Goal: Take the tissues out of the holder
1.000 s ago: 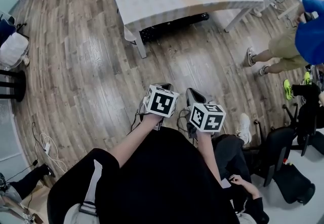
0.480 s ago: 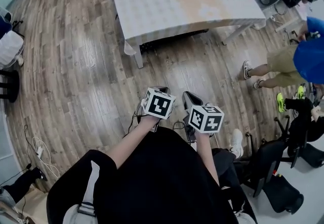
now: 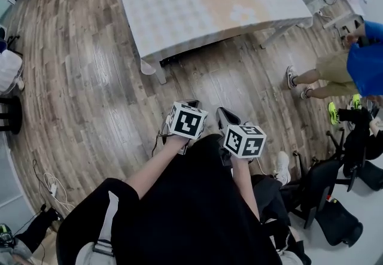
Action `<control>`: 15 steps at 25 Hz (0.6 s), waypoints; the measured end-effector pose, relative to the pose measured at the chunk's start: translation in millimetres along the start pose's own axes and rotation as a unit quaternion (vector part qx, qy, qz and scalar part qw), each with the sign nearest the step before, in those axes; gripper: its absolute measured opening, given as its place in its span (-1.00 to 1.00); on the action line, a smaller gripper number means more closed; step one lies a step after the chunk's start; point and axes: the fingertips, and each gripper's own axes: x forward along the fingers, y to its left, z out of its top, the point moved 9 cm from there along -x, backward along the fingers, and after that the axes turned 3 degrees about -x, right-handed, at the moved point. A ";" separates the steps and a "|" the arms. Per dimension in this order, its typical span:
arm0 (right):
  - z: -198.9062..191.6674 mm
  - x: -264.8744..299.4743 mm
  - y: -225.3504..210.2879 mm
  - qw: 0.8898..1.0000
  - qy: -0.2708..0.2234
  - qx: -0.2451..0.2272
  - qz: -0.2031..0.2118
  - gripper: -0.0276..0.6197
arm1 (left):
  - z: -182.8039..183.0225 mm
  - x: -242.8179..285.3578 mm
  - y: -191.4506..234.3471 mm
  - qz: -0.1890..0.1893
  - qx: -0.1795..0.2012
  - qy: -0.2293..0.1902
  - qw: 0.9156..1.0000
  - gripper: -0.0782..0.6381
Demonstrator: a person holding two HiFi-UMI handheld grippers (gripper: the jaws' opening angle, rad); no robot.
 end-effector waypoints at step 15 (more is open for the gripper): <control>74.4 21.1 -102.2 1.000 -0.014 0.004 0.004 -0.86 | 91.8 76.7 -34.8 0.009 0.016 0.011 1.000 -0.78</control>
